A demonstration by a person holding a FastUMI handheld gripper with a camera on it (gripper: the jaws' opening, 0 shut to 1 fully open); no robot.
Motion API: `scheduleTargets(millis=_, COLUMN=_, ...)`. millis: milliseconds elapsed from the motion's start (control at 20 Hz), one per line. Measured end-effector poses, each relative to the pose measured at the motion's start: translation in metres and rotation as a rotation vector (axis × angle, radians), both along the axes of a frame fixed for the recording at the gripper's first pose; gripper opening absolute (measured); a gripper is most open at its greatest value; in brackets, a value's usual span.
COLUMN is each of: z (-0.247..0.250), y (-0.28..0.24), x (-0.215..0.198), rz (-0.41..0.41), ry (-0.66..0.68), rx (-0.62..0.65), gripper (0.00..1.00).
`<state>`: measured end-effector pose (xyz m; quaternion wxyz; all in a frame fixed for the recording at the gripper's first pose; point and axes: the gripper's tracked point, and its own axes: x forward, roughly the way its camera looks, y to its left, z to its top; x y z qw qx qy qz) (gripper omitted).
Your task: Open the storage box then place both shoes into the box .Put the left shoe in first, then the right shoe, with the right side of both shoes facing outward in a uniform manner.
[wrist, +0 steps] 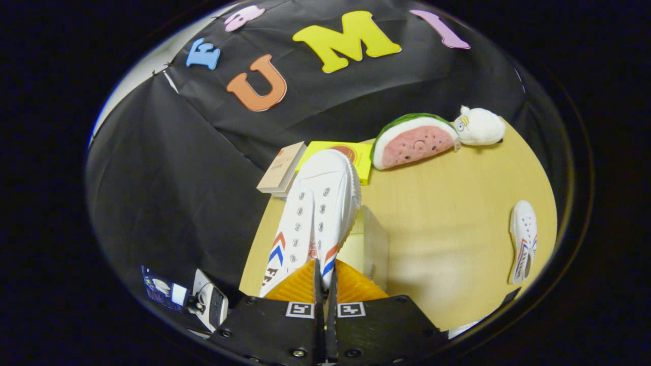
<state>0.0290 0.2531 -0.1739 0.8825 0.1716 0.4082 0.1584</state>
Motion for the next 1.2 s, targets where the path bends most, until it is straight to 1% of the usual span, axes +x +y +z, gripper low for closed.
scheduleTargets(millis=200, z=-0.037, y=0.046, x=0.004, rz=0.024, ry=0.035, rx=-0.045, gripper=0.02)
scheduleTargets(millis=350, z=-0.065, y=0.069, x=0.004, rz=0.021, ry=0.070, rx=-0.067, gripper=0.02)
scheduleTargets(millis=600, z=-0.090, y=0.082, x=0.009, rz=0.012, ry=0.074, rx=-0.120, gripper=0.02)
scheduleTargets(millis=750, z=-0.102, y=0.088, x=0.004, rz=0.006, ry=0.096, rx=-0.120, gripper=0.02)
scheduleTargets(millis=900, z=-0.111, y=0.090, x=0.007, rz=0.007, ry=0.089, rx=-0.132, gripper=0.02)
scheduleTargets(millis=1000, z=-0.117, y=0.092, x=0.006, rz=0.035, ry=0.098, rx=-0.156, gripper=0.02)
scheduleTargets(millis=1050, z=-0.120, y=0.095, x=0.005, rz=0.059, ry=0.103, rx=-0.160, gripper=0.03)
scheduleTargets(millis=1100, z=-0.121, y=0.094, x=0.004, rz=0.066, ry=0.107, rx=-0.172, gripper=0.10)
scheduleTargets(millis=1200, z=-0.126, y=0.082, x=0.005, rz=0.054, ry=0.098, rx=-0.210, gripper=0.24)
